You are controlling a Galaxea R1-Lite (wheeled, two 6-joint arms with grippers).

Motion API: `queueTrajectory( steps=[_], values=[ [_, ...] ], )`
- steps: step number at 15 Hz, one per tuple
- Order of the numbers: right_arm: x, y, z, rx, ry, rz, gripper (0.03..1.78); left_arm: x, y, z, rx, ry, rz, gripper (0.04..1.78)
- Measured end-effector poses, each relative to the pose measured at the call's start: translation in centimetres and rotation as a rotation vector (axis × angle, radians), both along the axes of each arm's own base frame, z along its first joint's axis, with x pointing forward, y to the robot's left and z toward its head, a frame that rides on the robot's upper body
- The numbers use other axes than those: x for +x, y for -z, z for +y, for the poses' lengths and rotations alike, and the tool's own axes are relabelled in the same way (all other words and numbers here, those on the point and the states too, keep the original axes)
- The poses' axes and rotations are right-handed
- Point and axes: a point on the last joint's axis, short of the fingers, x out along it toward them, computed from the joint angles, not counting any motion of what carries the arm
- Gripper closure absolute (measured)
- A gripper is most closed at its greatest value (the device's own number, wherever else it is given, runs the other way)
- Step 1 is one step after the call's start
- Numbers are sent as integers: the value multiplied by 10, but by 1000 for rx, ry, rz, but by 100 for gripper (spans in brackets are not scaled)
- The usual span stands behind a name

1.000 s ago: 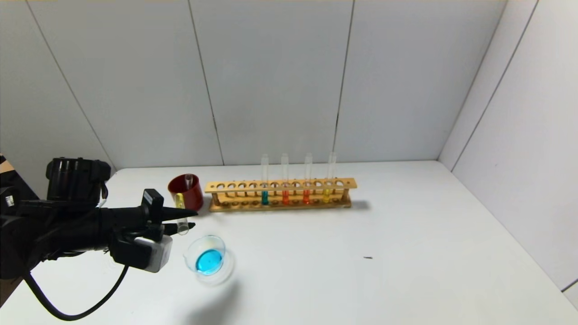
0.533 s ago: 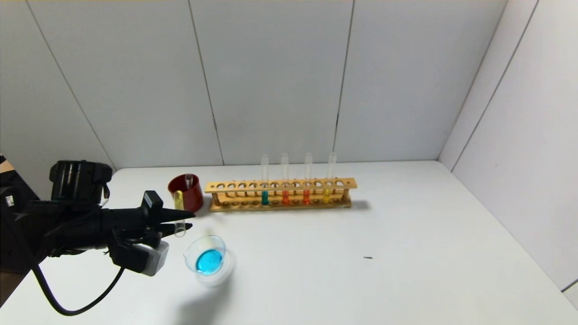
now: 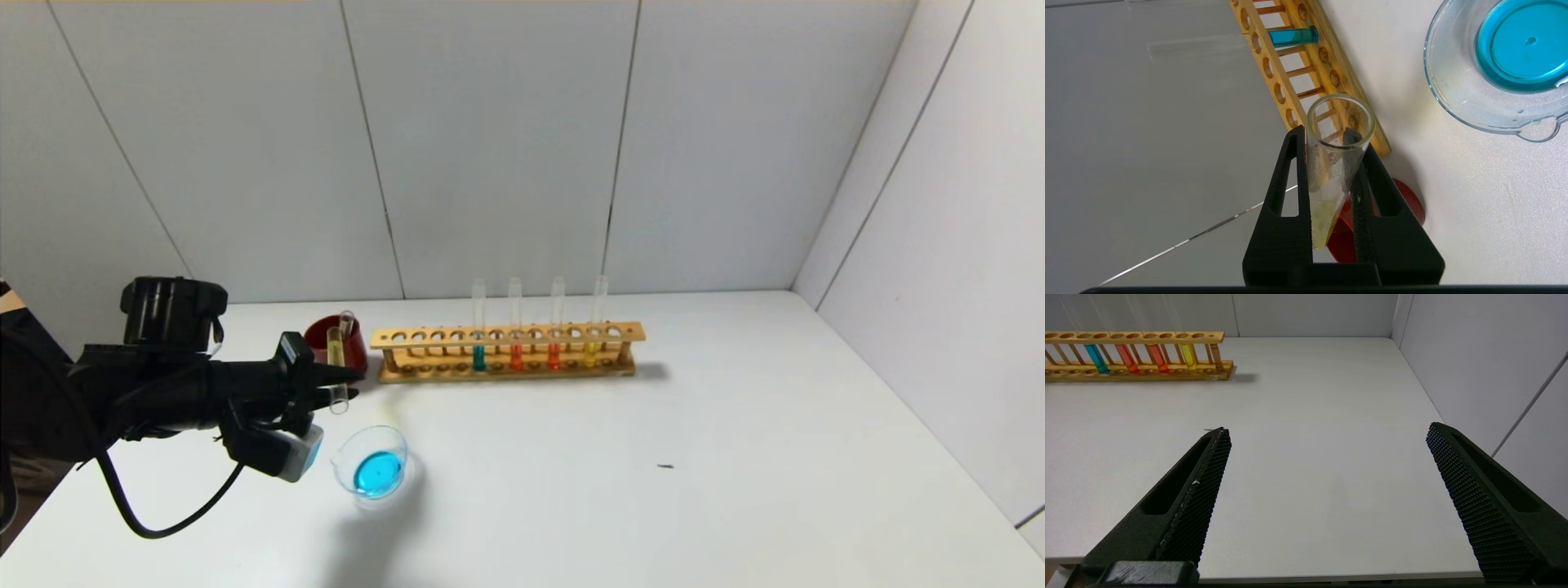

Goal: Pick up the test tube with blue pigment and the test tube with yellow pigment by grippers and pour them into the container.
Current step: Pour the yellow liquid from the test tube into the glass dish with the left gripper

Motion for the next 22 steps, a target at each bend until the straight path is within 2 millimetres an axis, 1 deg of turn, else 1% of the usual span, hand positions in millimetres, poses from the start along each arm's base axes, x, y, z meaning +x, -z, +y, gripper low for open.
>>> queueTrajectory(
  steps=[6, 12, 16, 19, 22],
  values=[
    [0, 0, 0, 0, 1, 0, 6, 1, 4, -1, 15, 5, 2, 150],
    [0, 0, 0, 0, 0, 0, 6, 7, 5, 0, 52, 4, -30, 150],
    [0, 0, 0, 0, 0, 0, 6, 7, 5, 0, 88, 21, -59, 150],
    [0, 0, 0, 0, 0, 0, 6, 4, 5, 1, 156, 28, -93, 150],
    [0, 0, 0, 0, 0, 0, 6, 3, 5, 0, 170, 19, -97, 150]
  ],
)
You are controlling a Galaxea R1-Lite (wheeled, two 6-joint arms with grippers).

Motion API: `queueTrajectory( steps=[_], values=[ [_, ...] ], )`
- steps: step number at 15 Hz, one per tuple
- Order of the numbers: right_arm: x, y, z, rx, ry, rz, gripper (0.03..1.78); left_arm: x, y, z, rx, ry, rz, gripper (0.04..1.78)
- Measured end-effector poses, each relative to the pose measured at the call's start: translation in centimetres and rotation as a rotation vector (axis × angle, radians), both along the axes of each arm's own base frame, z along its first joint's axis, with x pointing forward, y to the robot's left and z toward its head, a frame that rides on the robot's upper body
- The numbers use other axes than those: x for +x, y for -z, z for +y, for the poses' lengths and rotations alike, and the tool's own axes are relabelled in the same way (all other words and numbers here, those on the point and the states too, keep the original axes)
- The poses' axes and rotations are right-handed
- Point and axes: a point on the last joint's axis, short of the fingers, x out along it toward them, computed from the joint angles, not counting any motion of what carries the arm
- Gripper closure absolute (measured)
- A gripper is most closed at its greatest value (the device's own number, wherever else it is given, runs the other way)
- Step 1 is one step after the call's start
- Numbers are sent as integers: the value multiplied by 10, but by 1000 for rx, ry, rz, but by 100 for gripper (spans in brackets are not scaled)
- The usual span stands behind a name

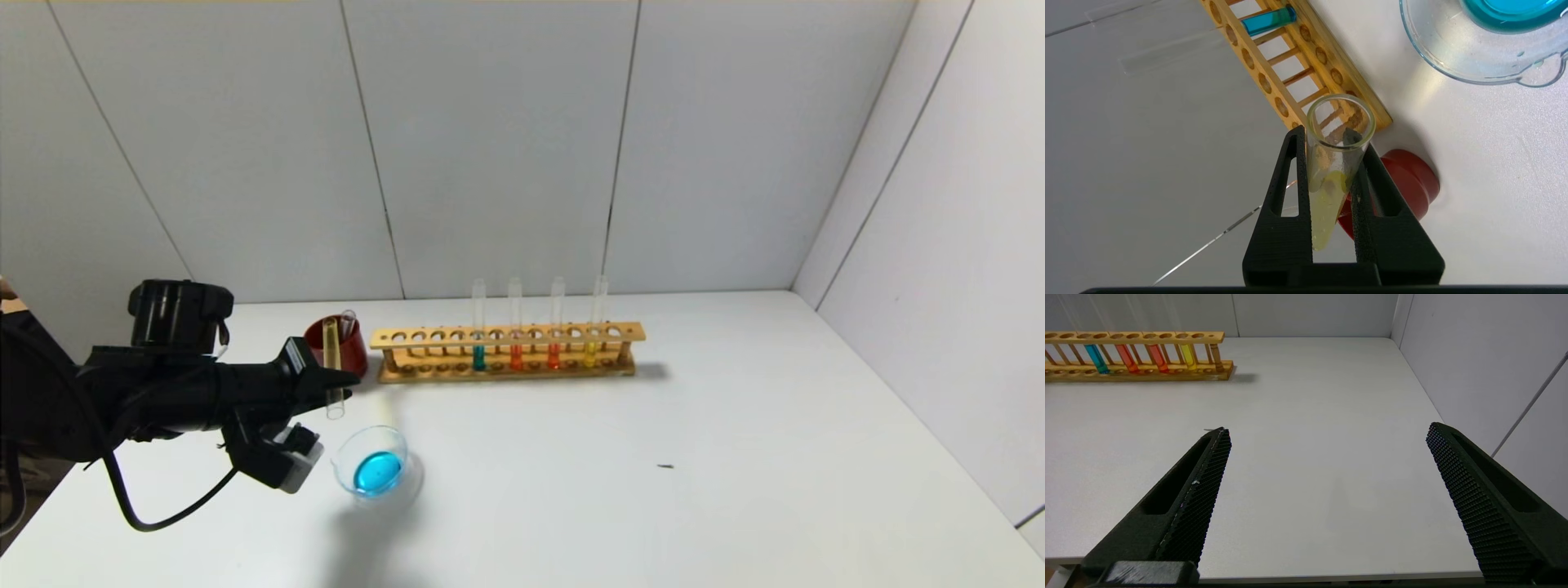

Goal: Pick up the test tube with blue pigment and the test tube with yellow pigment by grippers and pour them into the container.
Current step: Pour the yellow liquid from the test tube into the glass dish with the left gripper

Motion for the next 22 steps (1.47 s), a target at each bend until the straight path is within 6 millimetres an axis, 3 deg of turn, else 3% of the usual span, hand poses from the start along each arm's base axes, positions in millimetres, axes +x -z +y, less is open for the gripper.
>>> queueTrajectory(
  steps=[22],
  values=[
    [0, 0, 0, 0, 0, 0, 6, -2, -3, -5, 104, -14, -60, 150]
  ],
)
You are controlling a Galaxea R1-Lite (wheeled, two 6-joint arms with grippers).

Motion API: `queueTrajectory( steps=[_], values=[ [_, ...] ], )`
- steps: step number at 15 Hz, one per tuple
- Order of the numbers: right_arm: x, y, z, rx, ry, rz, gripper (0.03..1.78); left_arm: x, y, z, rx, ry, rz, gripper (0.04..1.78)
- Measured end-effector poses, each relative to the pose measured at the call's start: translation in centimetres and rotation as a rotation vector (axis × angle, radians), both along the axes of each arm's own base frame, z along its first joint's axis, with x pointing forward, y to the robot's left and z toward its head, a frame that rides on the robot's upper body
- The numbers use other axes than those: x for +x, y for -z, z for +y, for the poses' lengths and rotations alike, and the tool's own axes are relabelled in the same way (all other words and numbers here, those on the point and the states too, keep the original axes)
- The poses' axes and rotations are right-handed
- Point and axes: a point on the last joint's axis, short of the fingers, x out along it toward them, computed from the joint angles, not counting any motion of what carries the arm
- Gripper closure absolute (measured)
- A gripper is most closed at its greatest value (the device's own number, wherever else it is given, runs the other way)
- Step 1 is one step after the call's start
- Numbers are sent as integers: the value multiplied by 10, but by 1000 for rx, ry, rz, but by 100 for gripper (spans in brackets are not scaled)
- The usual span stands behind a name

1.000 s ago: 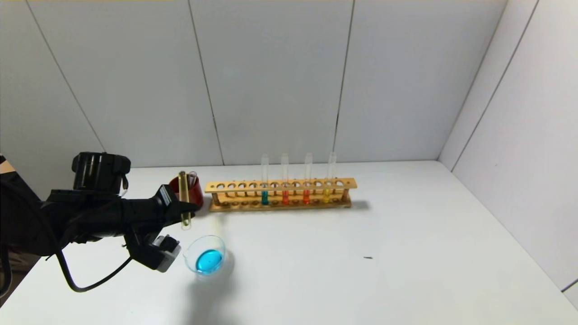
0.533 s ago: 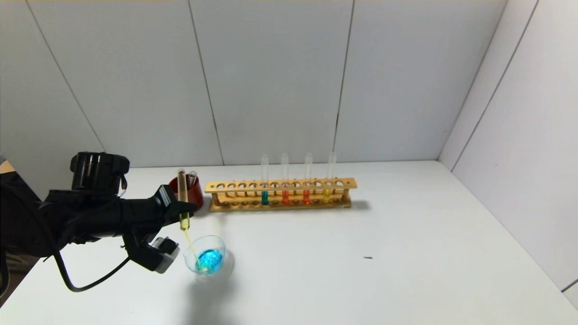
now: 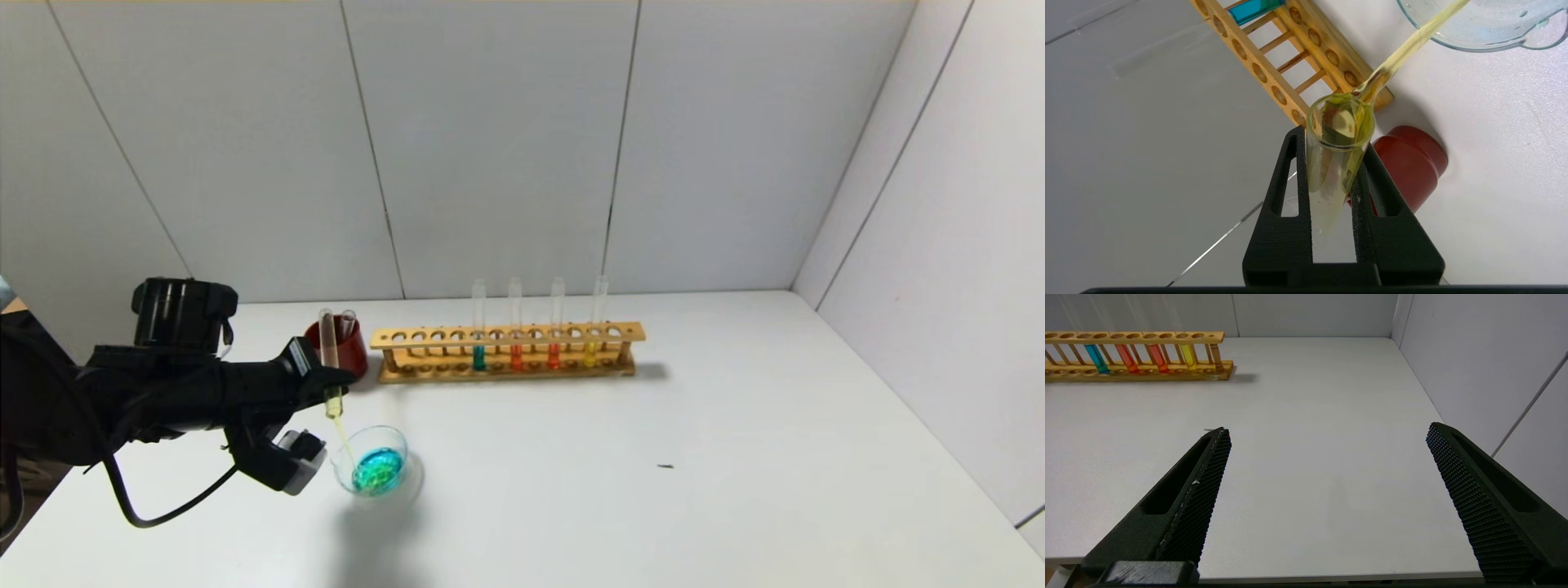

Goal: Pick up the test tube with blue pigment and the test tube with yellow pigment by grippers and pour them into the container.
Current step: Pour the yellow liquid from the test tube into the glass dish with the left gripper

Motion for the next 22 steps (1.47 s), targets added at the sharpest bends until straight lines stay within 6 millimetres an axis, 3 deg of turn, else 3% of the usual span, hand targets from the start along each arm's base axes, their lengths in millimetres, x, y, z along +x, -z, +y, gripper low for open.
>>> queueTrajectory(
  steps=[22],
  values=[
    [0, 0, 0, 0, 0, 0, 6, -3, -1, -22, 137, 23, -79, 150]
  ],
)
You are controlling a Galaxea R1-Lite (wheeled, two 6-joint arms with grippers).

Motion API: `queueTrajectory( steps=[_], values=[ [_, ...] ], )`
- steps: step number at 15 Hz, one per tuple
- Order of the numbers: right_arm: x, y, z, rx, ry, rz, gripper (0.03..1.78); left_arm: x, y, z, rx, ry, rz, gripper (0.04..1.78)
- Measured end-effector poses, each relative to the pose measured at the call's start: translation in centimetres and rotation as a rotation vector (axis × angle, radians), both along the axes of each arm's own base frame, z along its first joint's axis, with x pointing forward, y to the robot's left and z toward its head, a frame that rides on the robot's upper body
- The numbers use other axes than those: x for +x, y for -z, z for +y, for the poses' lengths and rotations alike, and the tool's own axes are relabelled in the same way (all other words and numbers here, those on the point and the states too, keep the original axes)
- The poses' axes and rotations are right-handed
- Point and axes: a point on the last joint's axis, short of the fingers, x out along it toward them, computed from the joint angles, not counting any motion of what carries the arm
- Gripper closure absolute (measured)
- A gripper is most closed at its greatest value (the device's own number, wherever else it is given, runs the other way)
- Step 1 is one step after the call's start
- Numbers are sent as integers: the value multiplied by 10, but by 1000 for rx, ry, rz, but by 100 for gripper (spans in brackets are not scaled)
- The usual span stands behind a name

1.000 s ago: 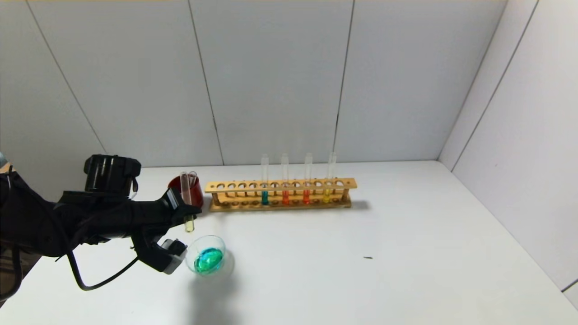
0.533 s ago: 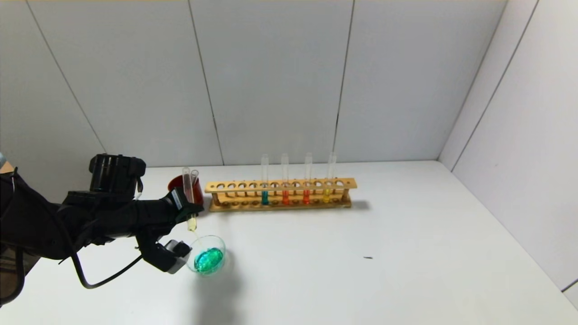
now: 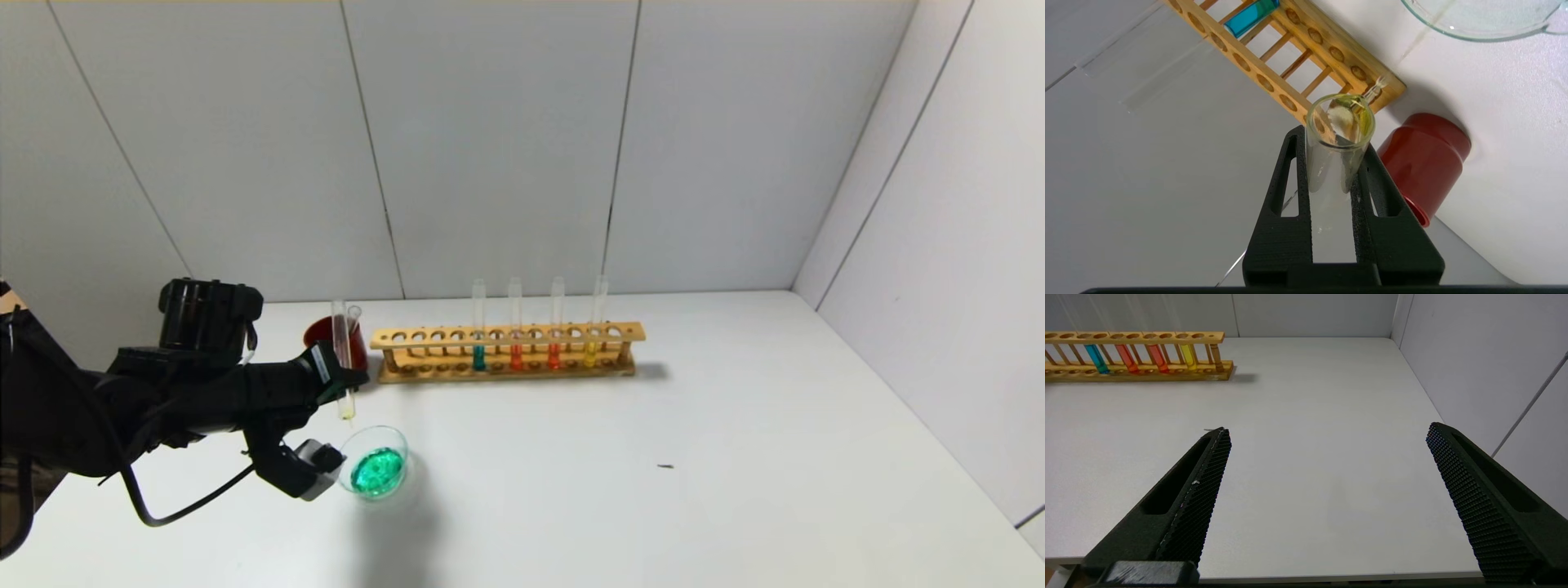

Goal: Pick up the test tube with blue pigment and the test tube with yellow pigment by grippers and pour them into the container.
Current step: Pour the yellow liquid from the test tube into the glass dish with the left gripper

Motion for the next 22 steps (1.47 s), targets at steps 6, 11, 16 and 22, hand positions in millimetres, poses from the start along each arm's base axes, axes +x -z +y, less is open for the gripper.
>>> queueTrajectory(
  steps=[6, 11, 16, 22],
  values=[
    [0, 0, 0, 0, 0, 0, 6, -11, -4, 2, 52, -41, -27, 150],
    [0, 0, 0, 0, 0, 0, 6, -16, -6, -6, 78, -51, -89, 150],
    [0, 0, 0, 0, 0, 0, 6, -18, -7, -7, 74, -45, -100, 150],
    [0, 0, 0, 0, 0, 0, 6, -19, -15, -8, 42, -39, -116, 150]
  ],
)
